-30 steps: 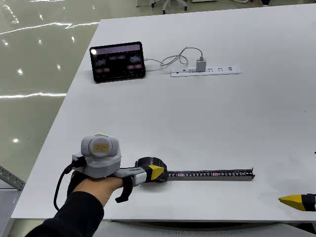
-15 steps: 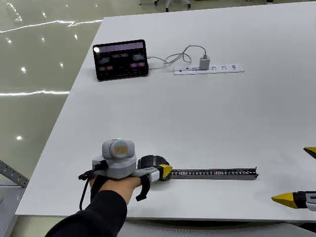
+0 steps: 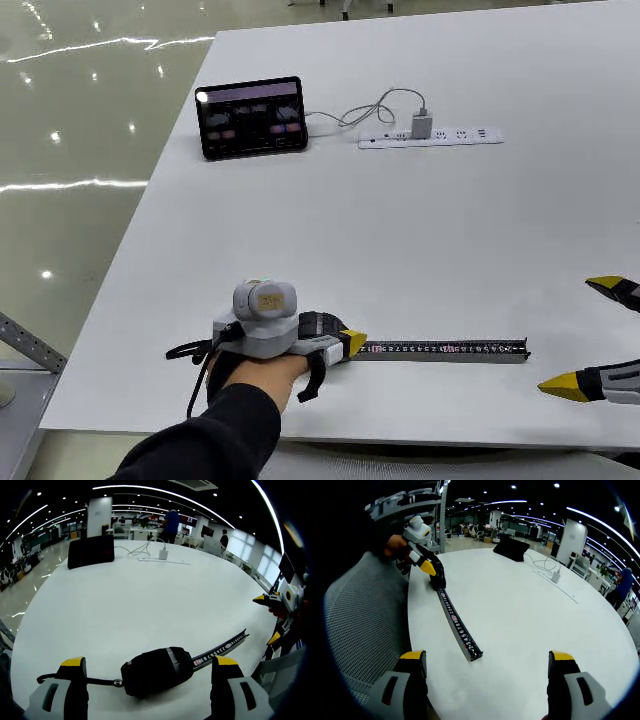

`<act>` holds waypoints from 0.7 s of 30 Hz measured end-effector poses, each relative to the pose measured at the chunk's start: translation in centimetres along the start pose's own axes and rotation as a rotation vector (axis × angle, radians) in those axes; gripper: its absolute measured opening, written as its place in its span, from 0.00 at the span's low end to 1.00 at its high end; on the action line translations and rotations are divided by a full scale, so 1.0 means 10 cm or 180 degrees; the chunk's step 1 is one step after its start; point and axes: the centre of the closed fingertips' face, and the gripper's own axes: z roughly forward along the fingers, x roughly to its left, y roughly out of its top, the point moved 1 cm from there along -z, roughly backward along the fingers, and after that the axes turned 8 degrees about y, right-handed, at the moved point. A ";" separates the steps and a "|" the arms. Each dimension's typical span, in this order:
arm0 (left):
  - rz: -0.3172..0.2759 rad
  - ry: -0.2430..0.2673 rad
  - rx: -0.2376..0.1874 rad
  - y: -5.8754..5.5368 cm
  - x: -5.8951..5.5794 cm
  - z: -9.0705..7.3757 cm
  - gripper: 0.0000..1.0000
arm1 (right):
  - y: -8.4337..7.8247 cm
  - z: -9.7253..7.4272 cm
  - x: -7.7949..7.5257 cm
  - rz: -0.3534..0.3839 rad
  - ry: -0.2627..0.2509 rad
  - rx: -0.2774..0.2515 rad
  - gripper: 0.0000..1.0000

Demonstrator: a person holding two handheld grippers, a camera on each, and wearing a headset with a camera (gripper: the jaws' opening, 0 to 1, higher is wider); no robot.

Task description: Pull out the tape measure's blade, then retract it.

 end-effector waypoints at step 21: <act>0.0178 -0.0013 -0.0020 -0.01 -0.04 0.02 1.00 | -0.07 0.34 0.06 -0.0555 0.0673 0.0602 0.86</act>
